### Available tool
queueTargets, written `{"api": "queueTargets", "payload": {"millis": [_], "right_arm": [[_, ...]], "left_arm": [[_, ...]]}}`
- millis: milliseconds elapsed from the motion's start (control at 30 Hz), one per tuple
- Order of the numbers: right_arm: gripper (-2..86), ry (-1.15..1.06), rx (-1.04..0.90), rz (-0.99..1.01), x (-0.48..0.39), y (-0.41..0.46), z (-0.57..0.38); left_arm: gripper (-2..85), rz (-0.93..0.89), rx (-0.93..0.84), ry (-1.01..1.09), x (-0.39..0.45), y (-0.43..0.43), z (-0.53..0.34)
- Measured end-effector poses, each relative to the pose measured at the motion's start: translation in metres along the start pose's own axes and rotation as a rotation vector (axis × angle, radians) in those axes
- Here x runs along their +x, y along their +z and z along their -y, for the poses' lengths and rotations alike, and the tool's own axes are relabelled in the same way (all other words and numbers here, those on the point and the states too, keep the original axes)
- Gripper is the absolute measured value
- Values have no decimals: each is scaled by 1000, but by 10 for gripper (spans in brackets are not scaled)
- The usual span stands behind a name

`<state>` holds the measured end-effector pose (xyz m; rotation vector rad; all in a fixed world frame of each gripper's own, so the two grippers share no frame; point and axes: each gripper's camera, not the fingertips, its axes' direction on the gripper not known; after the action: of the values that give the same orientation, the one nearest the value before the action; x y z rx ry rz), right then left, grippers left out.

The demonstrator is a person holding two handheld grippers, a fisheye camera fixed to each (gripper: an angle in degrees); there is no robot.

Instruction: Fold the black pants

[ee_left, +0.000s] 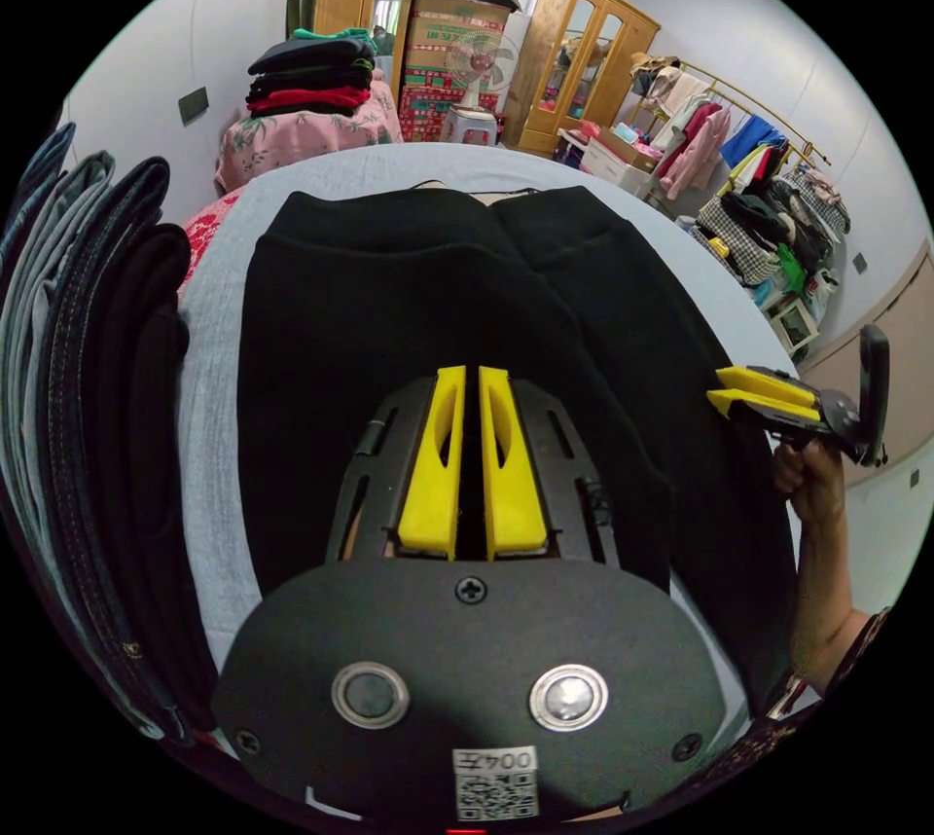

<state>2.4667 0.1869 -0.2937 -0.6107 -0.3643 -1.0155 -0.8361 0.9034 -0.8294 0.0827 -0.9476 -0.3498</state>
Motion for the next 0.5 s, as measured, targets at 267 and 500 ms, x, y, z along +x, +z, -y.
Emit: {"api": "queueTargets", "payload": {"millis": [267, 500], "right_arm": [[163, 155, 107, 126, 143, 27, 78], [101, 297, 60, 373, 249, 84, 98]], "left_arm": [[29, 3, 0, 1, 7, -3, 3], [29, -2, 0, -2, 9, -6, 4]]}}
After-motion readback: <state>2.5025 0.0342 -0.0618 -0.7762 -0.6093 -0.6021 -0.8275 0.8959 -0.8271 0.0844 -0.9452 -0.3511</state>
